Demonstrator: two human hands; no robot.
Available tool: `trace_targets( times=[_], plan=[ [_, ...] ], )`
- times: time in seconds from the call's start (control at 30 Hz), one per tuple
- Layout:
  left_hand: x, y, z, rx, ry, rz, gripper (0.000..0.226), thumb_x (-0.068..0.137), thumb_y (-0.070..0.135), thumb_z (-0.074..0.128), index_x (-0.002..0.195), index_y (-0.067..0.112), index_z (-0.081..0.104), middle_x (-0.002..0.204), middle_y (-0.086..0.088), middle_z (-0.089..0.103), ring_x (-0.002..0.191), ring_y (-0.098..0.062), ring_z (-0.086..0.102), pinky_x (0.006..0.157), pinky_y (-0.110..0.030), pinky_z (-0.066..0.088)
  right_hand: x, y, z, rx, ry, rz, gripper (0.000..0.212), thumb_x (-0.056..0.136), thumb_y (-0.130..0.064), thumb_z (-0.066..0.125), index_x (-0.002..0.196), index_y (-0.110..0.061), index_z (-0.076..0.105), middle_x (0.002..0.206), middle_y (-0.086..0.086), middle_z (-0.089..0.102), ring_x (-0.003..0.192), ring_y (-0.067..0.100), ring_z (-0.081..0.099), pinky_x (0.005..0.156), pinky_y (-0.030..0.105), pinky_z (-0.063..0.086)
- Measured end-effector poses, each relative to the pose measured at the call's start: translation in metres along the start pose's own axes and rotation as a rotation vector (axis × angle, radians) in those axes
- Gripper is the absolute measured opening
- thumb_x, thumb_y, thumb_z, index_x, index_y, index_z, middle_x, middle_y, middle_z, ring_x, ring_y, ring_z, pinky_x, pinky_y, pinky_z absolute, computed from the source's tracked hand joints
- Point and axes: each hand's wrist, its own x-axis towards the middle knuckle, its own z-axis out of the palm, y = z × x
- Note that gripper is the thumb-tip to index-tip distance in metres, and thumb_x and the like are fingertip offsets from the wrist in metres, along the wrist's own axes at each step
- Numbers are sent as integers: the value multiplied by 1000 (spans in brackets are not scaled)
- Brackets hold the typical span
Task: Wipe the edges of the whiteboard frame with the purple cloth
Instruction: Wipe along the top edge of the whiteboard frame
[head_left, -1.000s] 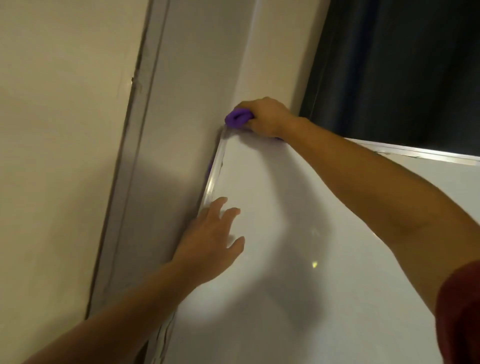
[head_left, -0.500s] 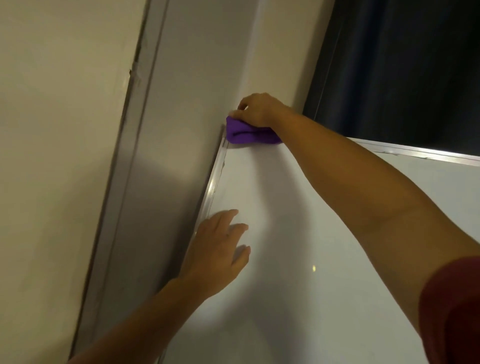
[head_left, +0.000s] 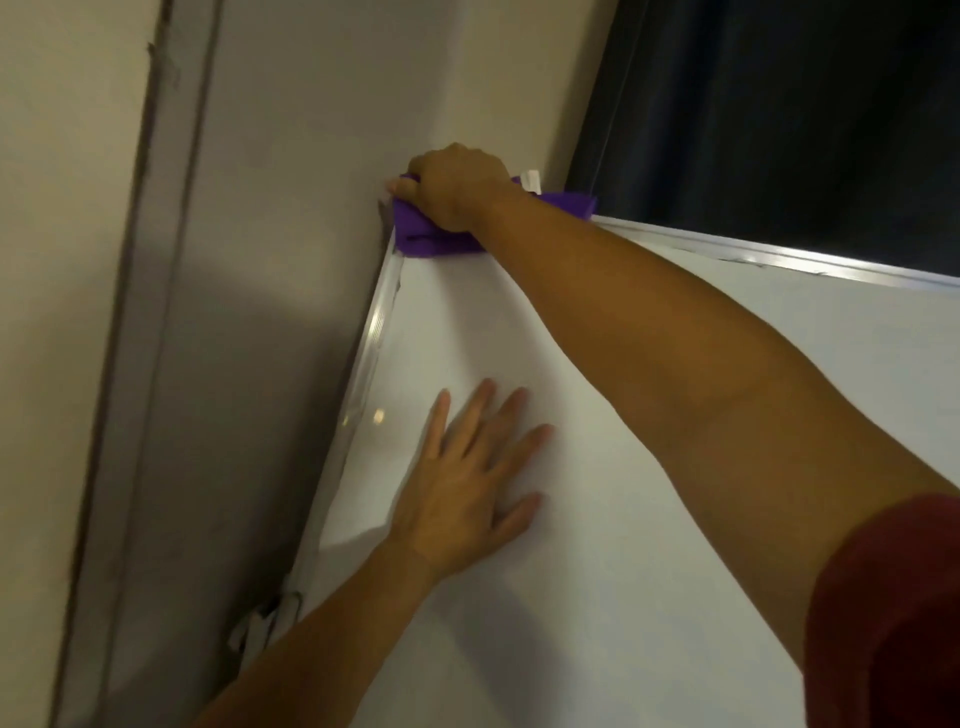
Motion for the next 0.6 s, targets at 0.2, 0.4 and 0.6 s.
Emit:
trace_targets(
  times=[0.2, 0.4, 0.6],
  plan=[
    [0, 8, -7, 52, 68, -3, 84, 99, 78, 31, 168, 34, 13, 179, 1, 5, 165, -35, 4, 130, -61, -1, -30, 11, -35, -51, 179, 13, 54, 95, -64, 33, 102, -22, 66, 103, 6, 66, 81, 24, 52, 70, 34, 36],
    [-8, -4, -21, 72, 103, 26, 79, 102, 74, 28, 168, 36, 7, 179, -1, 1, 165, -35, 0, 131, -59, -6, -73, 14, -81, -142, 179, -23, 53, 96, -64, 31, 108, -23, 63, 102, 4, 66, 82, 22, 55, 70, 35, 40],
    [-16, -2, -32, 41, 114, 40, 73, 104, 62, 32, 168, 33, 14, 178, -2, 8, 165, -35, 6, 131, -59, 2, -152, 69, -105, -206, 196, 66, 55, 98, -65, 26, 115, -24, 58, 98, 5, 67, 74, 19, 49, 64, 33, 36]
  ],
)
